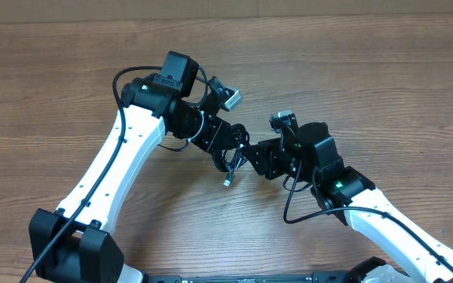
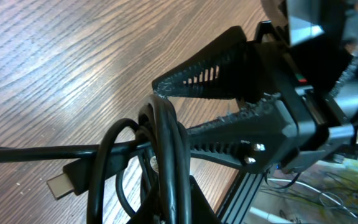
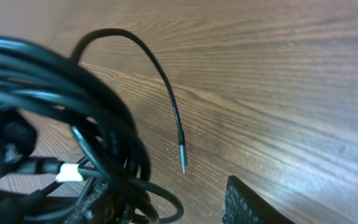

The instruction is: Untangle cables

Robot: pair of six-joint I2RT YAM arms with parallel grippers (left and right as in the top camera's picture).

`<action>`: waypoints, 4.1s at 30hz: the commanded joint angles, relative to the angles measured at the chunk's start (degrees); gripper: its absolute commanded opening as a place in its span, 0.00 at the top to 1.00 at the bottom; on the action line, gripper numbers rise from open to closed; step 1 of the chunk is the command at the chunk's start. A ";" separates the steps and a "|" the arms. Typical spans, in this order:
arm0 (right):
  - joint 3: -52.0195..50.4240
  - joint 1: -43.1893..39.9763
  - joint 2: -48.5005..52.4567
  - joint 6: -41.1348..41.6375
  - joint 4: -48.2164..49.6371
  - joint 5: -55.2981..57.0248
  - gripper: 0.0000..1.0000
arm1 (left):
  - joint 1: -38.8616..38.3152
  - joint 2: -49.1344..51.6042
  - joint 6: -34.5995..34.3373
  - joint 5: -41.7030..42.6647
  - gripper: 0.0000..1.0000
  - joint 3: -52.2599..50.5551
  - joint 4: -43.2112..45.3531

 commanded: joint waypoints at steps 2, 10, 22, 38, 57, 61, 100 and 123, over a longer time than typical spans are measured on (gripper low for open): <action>0.57 0.68 1.31 6.91 -0.68 8.20 0.50 | -0.44 -0.87 1.38 8.22 0.96 0.74 -0.74; 0.57 0.13 4.15 12.46 2.99 15.21 0.50 | -0.44 -0.87 14.56 20.20 0.96 0.74 -9.53; 0.57 -15.93 4.24 18.67 -8.35 19.65 0.51 | 1.33 -0.90 22.08 20.04 0.96 0.74 -17.14; 0.57 -18.62 4.22 -7.54 -1.84 -32.06 0.21 | 4.61 -0.87 -0.72 -0.66 0.96 0.74 -3.61; 0.57 -4.13 4.22 5.95 3.82 6.86 0.11 | 4.61 -0.87 7.30 16.72 0.96 0.74 -8.09; 0.57 -4.15 4.24 8.55 6.82 6.82 0.09 | 4.59 -0.87 12.44 17.77 0.96 0.74 -13.11; 0.57 -23.17 9.25 19.39 -14.78 16.85 0.03 | 12.59 -0.87 4.42 19.98 0.96 0.74 -4.72; 0.61 -16.04 5.73 1.07 3.63 -32.46 0.00 | 12.44 -0.87 -48.96 3.48 0.96 0.74 6.99</action>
